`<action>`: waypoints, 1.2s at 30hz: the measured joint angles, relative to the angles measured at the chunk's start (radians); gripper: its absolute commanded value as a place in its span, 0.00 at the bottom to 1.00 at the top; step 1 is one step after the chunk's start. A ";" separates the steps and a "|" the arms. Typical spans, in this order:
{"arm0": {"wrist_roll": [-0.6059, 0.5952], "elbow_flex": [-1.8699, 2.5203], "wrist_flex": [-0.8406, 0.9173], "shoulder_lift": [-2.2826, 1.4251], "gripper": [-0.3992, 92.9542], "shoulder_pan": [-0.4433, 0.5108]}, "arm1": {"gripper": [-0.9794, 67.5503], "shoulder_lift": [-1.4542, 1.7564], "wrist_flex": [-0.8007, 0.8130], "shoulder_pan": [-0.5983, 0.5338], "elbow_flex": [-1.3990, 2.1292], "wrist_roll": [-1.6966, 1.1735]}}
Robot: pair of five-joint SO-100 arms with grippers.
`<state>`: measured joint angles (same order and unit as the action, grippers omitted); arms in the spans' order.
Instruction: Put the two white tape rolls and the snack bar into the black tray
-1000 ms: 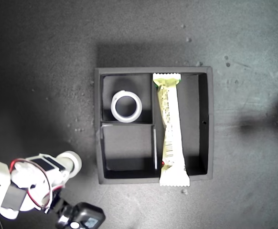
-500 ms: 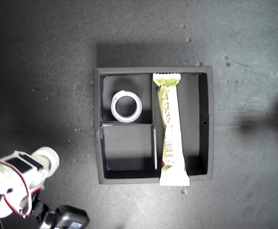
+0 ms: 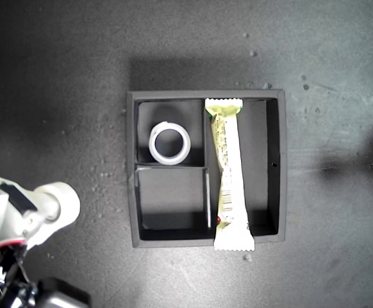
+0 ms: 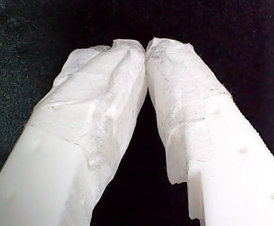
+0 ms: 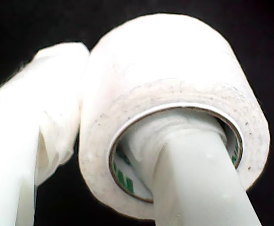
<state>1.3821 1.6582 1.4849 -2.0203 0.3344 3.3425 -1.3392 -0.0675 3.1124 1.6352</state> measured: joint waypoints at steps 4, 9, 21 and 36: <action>-0.015 -0.006 -0.100 0.048 0.00 -0.009 | 0.01 0.000 0.000 0.000 0.000 0.000; -0.044 -0.126 -0.170 0.236 0.00 -0.005 | 0.01 0.000 0.000 0.000 0.000 0.000; -0.146 -0.505 -0.176 0.661 0.00 -0.043 | 0.01 0.000 0.000 0.000 0.000 0.000; -0.173 -1.094 0.114 1.103 0.16 -0.017 | 0.01 0.000 0.000 0.000 0.000 0.000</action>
<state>1.2088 0.5645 1.5984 -0.9173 0.3175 3.3425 -1.3392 -0.0675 3.1124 1.6352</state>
